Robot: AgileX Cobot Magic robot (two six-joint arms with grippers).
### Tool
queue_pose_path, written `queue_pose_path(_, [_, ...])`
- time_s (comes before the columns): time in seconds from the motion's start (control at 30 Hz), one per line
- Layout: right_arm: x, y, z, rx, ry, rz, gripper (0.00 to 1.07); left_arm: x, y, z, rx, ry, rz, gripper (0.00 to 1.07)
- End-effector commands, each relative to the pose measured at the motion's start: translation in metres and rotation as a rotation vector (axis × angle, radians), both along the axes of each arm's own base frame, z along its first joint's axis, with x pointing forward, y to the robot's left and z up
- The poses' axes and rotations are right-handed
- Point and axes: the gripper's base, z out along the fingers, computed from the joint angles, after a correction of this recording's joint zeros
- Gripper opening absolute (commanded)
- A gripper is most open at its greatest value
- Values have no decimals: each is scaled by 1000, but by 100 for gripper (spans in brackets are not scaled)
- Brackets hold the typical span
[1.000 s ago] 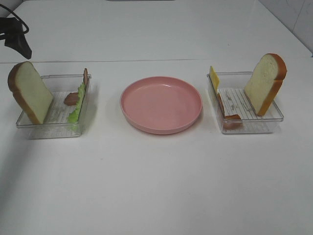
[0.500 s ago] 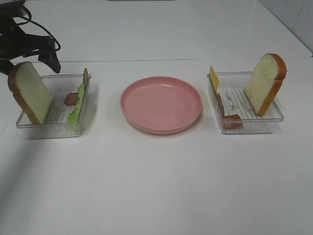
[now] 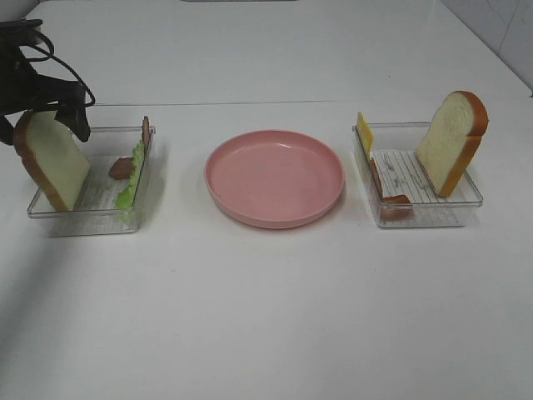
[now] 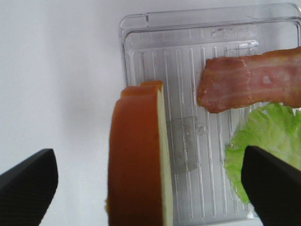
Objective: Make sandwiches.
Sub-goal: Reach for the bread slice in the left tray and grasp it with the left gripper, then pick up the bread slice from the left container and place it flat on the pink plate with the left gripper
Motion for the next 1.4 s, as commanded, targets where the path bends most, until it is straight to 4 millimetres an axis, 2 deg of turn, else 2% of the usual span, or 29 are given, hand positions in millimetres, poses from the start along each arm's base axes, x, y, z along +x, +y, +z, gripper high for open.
queue_pose_path(0.03, [-4,0,-1,7,-34,-1,99,0,-2,-1,0,9,1,88])
queue_pose_path(0.1, [-4,0,-1,7,-34,-1,99,0,-2,-1,0,10,1,83])
queue_pose_path(0.13, [-4,0,-1,7,-34,-1,99,0,-2,-1,0,10,1,70])
queue_pose_path(0.17, [-4,0,-1,7,-34,-1,99,0,-2,-1,0,10,1,70])
queue_pose_path(0.23, [-4,0,-1,7,-34,-1,99,0,-2,-1,-7,10,4,31])
queue_pose_path(0.27, [-4,0,-1,7,-34,-1,99,0,-2,-1,-7,10,4,31])
queue_pose_path(0.3, [-4,0,-1,7,-34,-1,99,0,-2,-1,-10,10,5,21])
queue_pose_path(0.33, [-4,0,-1,7,-34,-1,99,0,-2,-1,-10,10,5,21])
queue_pose_path(0.37, [-4,0,-1,7,-34,-1,99,0,-2,-1,-11,10,6,6])
queue_pose_path(0.4, [-4,0,-1,7,-34,-1,99,0,-3,-1,-12,10,6,1])
queue_pose_path(0.57, [-4,0,-1,7,-34,-1,99,-2,-4,0,-27,28,9,0])
queue_pose_path(0.73, [-4,0,-1,7,-34,-1,99,1,-6,19,-48,54,-2,0])
queue_pose_path(0.77, [-4,0,-1,7,-34,-1,99,4,-7,34,-54,56,-11,0])
queue_pose_path(0.83, [-4,0,-1,7,-34,-1,99,5,-7,44,-57,54,-17,0])
queue_pose_path(0.87, [-4,0,-1,7,-34,-1,99,8,-8,67,-59,33,-30,0])
queue_pose_path(0.9, [-4,0,-1,7,-34,-1,99,8,-8,67,-59,33,-30,0])
queue_pose_path(0.93, [-4,0,-1,7,-34,-1,99,9,-8,89,-61,18,-43,0])
queue_pose_path(0.97, [-4,0,-1,7,-34,-1,99,9,-8,89,-61,18,-43,0])
queue_pose_path(1.0, [-4,0,-1,7,-34,-1,99,10,-9,102,-63,0,-49,0])
queue_pose_path(1.03, [-4,0,-1,7,-34,-1,99,9,-9,125,-65,-44,-58,0])
queue_pose_path(1.07, [-4,0,-1,7,-34,-1,99,9,-9,125,-65,-44,-58,0])
queue_pose_path(1.1, [-4,0,-1,7,-34,-1,99,8,-11,149,-81,-112,-63,0])
queue_pose_path(1.13, [-4,0,-1,7,-34,-1,99,6,-12,160,-98,-149,-66,0])
queue_pose_path(1.17, [-4,0,-1,7,-34,-1,99,6,-12,160,-98,-149,-66,0])
queue_pose_path(1.2, [-4,0,-1,7,-34,-1,99,4,-17,178,-157,-218,-74,0])
queue_pose_path(1.23, [-4,0,-1,7,-34,-1,99,4,-17,178,-157,-218,-74,0])
queue_pose_path(1.3, [-4,0,-1,7,-34,-1,99,3,-28,196,-270,-317,-83,0])
queue_pose_path(1.37, [-4,0,-1,7,-34,-1,99,4,-31,199,-301,-339,-87,0])
queue_pose_path(1.4, [-4,0,-1,7,-34,-1,99,6,-41,200,-380,-363,-100,0])
